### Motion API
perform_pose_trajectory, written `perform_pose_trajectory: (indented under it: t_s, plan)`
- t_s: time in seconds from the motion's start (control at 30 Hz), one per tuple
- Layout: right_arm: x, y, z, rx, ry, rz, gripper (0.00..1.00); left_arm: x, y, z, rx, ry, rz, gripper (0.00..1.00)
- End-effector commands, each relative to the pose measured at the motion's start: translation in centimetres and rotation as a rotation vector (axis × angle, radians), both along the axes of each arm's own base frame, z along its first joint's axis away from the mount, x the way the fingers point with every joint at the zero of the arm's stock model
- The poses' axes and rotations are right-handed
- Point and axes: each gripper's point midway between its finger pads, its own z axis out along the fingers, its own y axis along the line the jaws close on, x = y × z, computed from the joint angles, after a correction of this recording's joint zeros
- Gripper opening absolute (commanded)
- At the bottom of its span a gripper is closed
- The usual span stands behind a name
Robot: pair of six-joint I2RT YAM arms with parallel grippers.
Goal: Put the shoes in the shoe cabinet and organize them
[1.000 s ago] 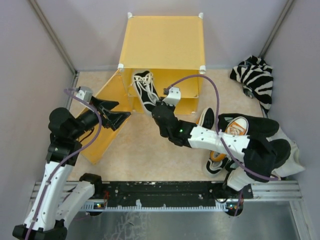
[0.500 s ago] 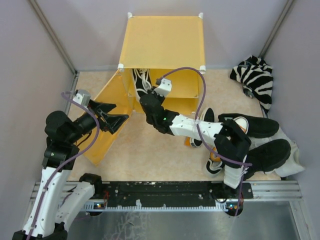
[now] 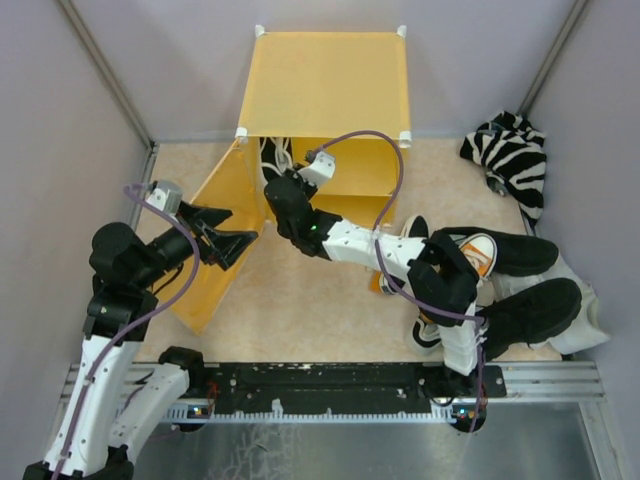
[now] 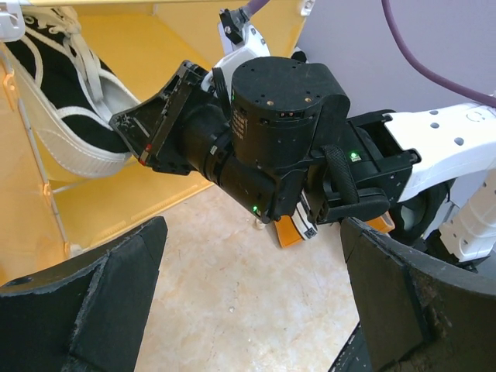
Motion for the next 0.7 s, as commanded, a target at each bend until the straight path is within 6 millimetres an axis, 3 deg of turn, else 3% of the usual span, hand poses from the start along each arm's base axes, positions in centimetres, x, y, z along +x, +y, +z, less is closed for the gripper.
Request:
perform_pose_trajectory:
  t_s: [0.0, 0.07, 0.17, 0.67]
  plan:
    - [1.6, 0.2, 5.9, 0.277, -0.121, -0.079, 0.0, -0.6, 0.3, 1.5, 0.011, -0.055, 0.009, 0.99]
    - [1.8, 0.6, 5.6, 0.28, -0.115, -0.075, 0.02, -0.7, 0.3, 1.4, 0.014, -0.056, 0.013, 0.99]
    - [2.3, 0.9, 5.1, 0.27, -0.112, -0.092, 0.15, -0.7, 0.4, 1.4, 0.017, -0.056, 0.016, 0.99]
    - [4.7, 1.7, 3.7, 0.24, -0.15, -0.136, 0.13, -0.5, 0.6, 0.9, 0.033, -0.049, 0.031, 0.99]
